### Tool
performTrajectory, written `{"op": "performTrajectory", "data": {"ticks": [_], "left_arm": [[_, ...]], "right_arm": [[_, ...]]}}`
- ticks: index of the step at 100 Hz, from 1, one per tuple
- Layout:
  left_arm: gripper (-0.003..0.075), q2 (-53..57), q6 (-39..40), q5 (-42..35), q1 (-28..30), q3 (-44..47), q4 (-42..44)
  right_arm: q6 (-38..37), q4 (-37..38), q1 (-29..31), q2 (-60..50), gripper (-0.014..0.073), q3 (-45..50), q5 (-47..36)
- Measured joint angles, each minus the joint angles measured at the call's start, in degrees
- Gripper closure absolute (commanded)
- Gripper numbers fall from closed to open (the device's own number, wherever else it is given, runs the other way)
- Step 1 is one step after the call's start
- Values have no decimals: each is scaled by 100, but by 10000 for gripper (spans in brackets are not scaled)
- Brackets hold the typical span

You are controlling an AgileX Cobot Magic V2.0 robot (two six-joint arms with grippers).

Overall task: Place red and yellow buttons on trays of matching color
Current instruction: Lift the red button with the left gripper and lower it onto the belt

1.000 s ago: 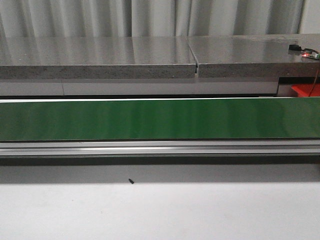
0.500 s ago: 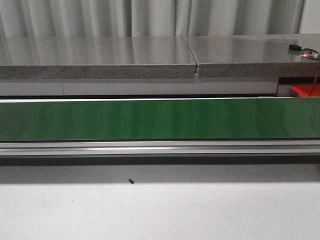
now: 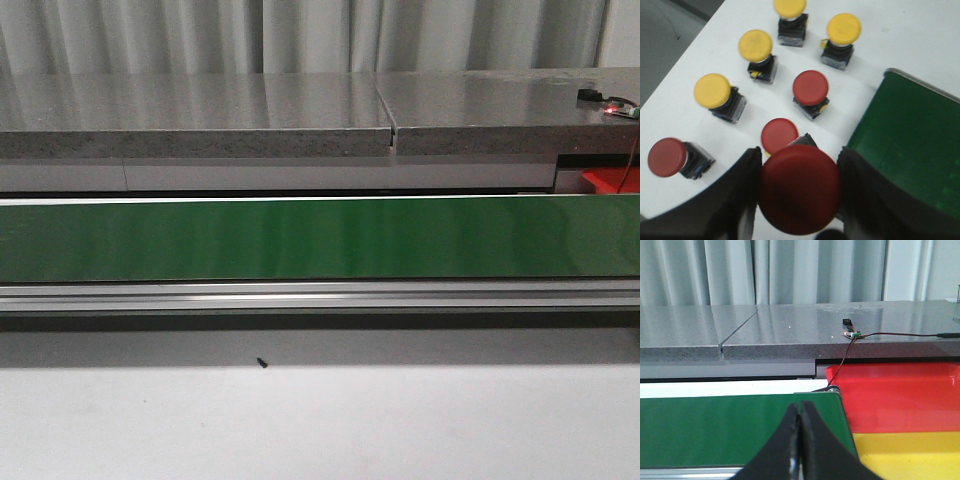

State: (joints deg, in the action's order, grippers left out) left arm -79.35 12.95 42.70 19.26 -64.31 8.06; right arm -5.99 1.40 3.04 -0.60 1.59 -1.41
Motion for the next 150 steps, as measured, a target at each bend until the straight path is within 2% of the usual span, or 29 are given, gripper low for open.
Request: {"op": "performTrajectory", "data": {"ticks": [48, 84, 91, 98, 105, 109, 117, 120, 126, 136, 150], "left_arm": [[587, -1046, -104, 214, -1025, -667, 0], [577, -1492, -104, 228, -1225, -681, -233], [537, -1493, -104, 254, -1236, -701, -289], [449, -1493, -104, 290, -1236, -714, -324], [313, -1502, -104, 290, -1236, -714, -350], [202, -1502, -104, 290, -1236, -714, -360], [52, -1505, -104, 313, -1236, -714, -360], [19, -1505, -104, 313, -1236, -714, -360], [17, -1505, -104, 325, -1236, -714, -360], [62, -1494, -104, 360, -1236, -726, -360], [61, -1330, -104, 487, -1236, -850, -347]], "right_arm": [[0, 0, 0, 0, 661, 0, 0], [0, 0, 0, 0, 661, 0, 0], [0, 0, 0, 0, 661, 0, 0], [0, 0, 0, 0, 661, 0, 0], [0, 0, 0, 0, 661, 0, 0], [0, 0, 0, 0, 661, 0, 0], [0, 0, 0, 0, 661, 0, 0], [0, 0, 0, 0, 661, 0, 0], [0, 0, 0, 0, 661, 0, 0], [0, 0, 0, 0, 661, 0, 0], [0, 0, 0, 0, 661, 0, 0]]}}
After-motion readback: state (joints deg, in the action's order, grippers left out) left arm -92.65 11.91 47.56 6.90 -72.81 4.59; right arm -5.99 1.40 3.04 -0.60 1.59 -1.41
